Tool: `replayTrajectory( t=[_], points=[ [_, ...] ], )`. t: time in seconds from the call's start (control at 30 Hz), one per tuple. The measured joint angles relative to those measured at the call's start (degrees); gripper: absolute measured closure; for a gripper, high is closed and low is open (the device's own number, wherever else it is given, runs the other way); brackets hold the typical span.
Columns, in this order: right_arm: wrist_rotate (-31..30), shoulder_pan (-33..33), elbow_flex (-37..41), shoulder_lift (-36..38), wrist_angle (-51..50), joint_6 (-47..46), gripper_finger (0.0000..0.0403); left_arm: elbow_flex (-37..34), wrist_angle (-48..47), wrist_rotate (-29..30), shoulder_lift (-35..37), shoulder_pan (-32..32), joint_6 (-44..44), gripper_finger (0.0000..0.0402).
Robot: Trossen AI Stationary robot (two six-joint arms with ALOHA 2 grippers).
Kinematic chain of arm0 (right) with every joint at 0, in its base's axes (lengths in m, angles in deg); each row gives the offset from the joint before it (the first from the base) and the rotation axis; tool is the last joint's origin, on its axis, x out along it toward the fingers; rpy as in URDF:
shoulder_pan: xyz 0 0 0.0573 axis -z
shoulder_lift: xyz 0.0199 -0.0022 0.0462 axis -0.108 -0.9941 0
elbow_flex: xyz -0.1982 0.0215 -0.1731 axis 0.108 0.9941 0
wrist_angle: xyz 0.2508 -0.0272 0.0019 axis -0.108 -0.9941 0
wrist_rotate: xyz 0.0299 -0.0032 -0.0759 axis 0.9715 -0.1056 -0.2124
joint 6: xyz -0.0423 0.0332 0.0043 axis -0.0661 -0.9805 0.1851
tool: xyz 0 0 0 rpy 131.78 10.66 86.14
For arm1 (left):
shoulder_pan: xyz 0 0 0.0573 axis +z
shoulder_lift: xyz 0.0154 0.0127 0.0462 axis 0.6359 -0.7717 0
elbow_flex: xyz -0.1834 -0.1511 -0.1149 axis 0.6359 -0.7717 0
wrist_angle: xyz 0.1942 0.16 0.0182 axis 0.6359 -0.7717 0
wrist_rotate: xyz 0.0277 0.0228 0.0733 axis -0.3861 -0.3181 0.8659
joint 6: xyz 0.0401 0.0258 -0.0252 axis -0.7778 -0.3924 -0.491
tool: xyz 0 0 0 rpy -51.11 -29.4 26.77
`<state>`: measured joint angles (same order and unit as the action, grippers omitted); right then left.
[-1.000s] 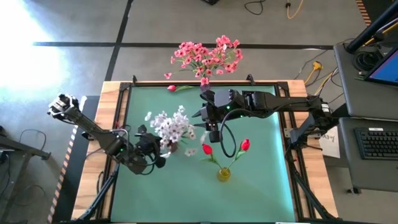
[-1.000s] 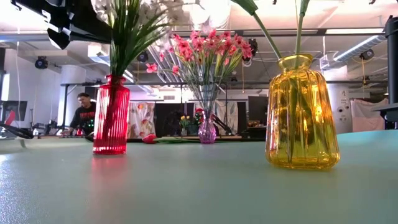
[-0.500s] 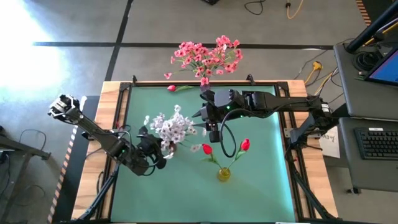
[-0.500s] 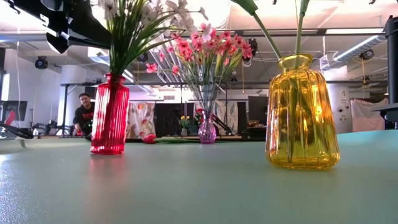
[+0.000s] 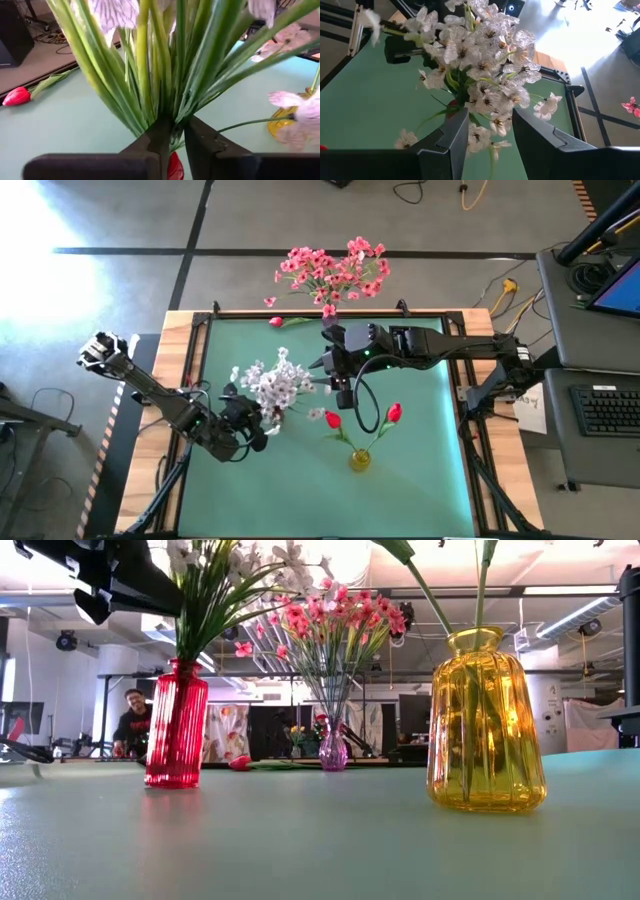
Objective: Sort flowers into vase by color
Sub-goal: Put the white flower into the red flower vase, then put the red tulip into the yellow flower vase
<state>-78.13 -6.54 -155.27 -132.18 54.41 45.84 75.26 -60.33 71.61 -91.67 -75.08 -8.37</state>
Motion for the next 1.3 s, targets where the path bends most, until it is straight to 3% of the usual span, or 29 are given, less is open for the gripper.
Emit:
replayTrajectory(
  t=[0.27,0.43,0.8,1.3],
  points=[
    [0.0,0.0,0.0,0.0,0.0,0.0,0.0257,1.7,0.0,-3.0,0.0,0.0,0.0,0.0302],
    [0.0,0.0,0.0,0.0,0.0,0.0,0.0257,4.2,-2.7,-9.5,0.0,0.0,0.4,0.0273],
    [0.0,0.0,0.0,0.0,0.1,0.0,0.0257,10.0,-10.0,-10.8,0.0,0.0,2.8,0.0258],
    [0.0,0.0,0.0,0.0,1.8,0.6,0.0257,23.8,-28.2,-19.1,0.1,0.0,7.9,0.0212]
  ],
)
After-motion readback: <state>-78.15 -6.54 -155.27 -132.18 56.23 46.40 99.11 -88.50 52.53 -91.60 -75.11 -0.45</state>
